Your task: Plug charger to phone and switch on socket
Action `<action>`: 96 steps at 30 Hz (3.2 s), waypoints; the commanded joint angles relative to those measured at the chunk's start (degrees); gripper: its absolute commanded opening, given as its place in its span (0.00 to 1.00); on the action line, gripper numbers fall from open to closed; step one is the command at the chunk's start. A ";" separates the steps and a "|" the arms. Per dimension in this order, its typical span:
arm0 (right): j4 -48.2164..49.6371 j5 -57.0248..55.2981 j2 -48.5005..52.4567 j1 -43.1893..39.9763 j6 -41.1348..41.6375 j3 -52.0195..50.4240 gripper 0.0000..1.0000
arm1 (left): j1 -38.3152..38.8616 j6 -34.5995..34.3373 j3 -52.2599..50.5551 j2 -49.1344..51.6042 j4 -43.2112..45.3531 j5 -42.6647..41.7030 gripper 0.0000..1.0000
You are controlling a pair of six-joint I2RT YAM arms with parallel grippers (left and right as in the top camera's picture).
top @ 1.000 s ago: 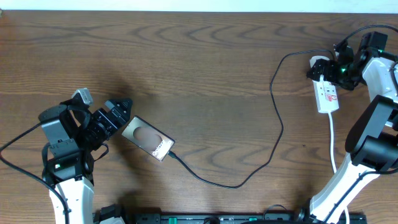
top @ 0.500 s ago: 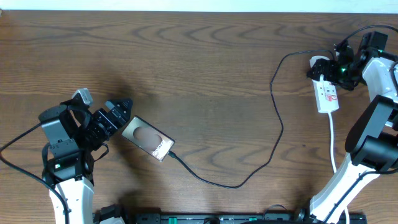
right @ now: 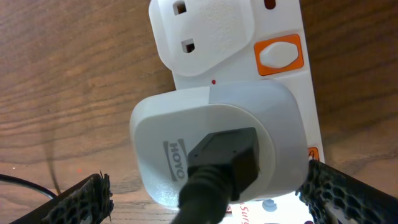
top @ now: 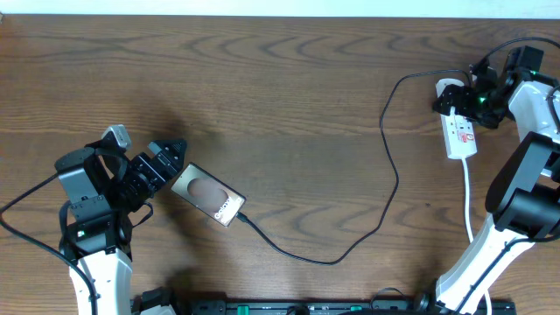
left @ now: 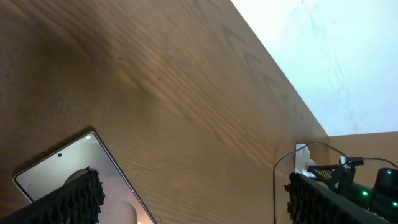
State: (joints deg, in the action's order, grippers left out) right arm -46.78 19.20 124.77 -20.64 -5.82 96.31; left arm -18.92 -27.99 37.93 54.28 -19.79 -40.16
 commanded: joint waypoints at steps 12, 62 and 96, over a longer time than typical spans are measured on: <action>-0.98 7.65 2.01 3.04 1.73 -0.22 0.97 | 0.00 1.42 0.87 0.02 -0.28 -0.35 0.91; -34.27 -14.38 -16.57 6.03 23.76 16.94 0.99 | -0.02 1.40 0.87 0.02 -0.28 0.79 0.91; -36.17 -14.19 -17.62 8.26 25.09 16.90 0.99 | 0.83 1.40 0.85 -0.13 -0.28 1.16 0.91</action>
State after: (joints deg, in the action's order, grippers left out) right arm -82.87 5.52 107.74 -12.82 18.50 112.44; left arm -18.81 -27.99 37.93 54.28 -19.97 -39.86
